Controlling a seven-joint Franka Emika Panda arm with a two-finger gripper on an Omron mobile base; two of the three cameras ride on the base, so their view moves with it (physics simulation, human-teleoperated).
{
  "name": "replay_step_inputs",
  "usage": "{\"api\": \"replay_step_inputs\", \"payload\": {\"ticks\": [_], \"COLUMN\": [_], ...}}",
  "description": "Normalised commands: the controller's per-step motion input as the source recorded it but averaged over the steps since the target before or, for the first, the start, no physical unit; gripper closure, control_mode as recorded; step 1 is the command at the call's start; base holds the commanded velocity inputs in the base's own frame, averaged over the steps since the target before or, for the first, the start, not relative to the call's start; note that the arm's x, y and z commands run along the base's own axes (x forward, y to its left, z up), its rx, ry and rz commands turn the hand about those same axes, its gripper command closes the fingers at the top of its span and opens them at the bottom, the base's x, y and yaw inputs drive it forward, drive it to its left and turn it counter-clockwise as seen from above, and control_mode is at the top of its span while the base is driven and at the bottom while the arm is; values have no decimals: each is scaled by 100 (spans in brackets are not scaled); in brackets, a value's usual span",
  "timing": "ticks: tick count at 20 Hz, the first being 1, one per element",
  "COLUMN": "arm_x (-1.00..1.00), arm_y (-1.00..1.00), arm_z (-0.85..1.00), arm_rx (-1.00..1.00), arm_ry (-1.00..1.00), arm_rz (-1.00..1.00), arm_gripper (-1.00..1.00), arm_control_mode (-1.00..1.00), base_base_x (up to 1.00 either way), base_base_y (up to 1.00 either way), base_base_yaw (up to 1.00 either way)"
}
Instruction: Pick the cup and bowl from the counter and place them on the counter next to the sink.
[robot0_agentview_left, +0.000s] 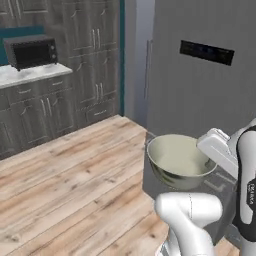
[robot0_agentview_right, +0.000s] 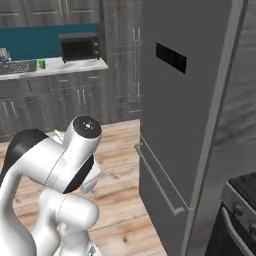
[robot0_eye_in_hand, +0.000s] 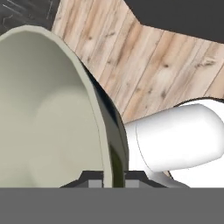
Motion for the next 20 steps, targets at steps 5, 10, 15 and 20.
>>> {"api": "replay_step_inputs", "payload": {"ticks": [5,10,15,20], "arm_x": [0,0,0,0], "arm_y": [0,0,0,0], "arm_z": [0,0,0,0], "arm_rx": [0,0,0,0], "arm_ry": [0,0,0,0], "arm_rz": [0,0,0,0], "arm_gripper": [100,100,100,100], "arm_control_mode": [100,100,100,100], "base_base_x": [-18,82,100,99], "base_base_y": [0,62,95,100], "base_base_yaw": [92,12,-3,-2]}}
